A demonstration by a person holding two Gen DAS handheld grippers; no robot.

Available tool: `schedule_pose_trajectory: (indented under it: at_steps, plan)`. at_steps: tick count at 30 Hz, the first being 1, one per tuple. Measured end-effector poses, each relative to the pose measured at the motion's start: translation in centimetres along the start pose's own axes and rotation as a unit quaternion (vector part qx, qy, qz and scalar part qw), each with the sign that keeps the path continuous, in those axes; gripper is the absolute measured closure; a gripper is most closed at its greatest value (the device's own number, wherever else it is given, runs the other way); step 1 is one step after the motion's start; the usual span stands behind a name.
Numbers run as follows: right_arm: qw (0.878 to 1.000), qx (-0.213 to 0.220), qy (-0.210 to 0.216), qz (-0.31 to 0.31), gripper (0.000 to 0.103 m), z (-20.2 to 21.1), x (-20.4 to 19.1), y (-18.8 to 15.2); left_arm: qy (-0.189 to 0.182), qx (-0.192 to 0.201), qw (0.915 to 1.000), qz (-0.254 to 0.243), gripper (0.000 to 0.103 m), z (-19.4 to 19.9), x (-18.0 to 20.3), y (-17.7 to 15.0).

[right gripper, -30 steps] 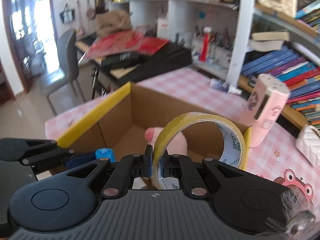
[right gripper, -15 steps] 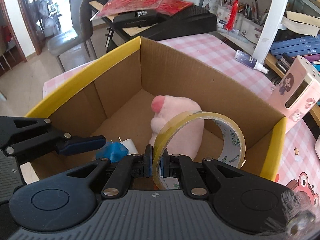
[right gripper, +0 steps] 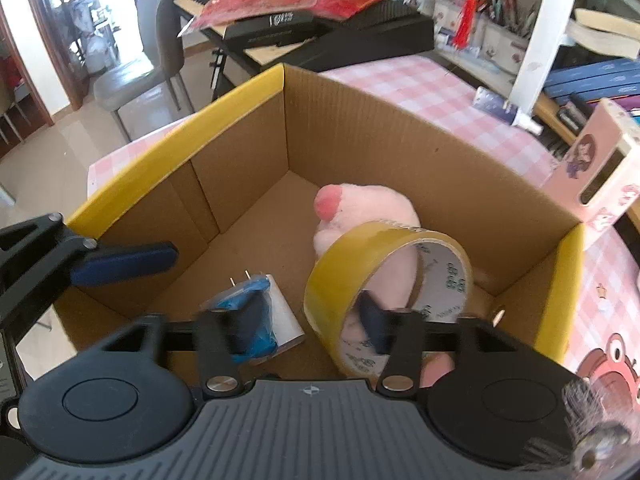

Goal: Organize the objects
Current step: 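Lower the blue toy and tape into the box and open both grippers, then withdraw both grippers from the box toward the table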

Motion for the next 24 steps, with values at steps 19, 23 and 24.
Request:
schedule_pose_trajectory:
  at_steps: [19, 23, 24]
  plan:
    - [0.984, 0.129, -0.057, -0.109, 0.046, 11.3, 0.3, -2.3, -0.005, 0.057, 0.9979, 0.03, 0.011, 6.2, -1.5, 0.0]
    - [0.974, 0.161, -0.093, -0.13, 0.045, 13.3, 0.2, -3.6, 0.005, 0.063, 0.9971, 0.043, 0.011, 7.7, -2.6, -0.8]
    - [0.971, 0.17, -0.106, -0.133, 0.045, 13.8, 0.1, -3.9, 0.007, 0.064, 0.9969, 0.046, 0.011, 8.0, -2.9, -0.9]
Point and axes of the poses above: each gripper's, at about its wrist camera, not at the fingertips, and z roughly against the way its jaws point, x to its right, y to its top, the point moved 10 cm from there along -z, roughly the way its jaws point, and after that the axes turned 3 degrees about y, right-handed, at the moved point
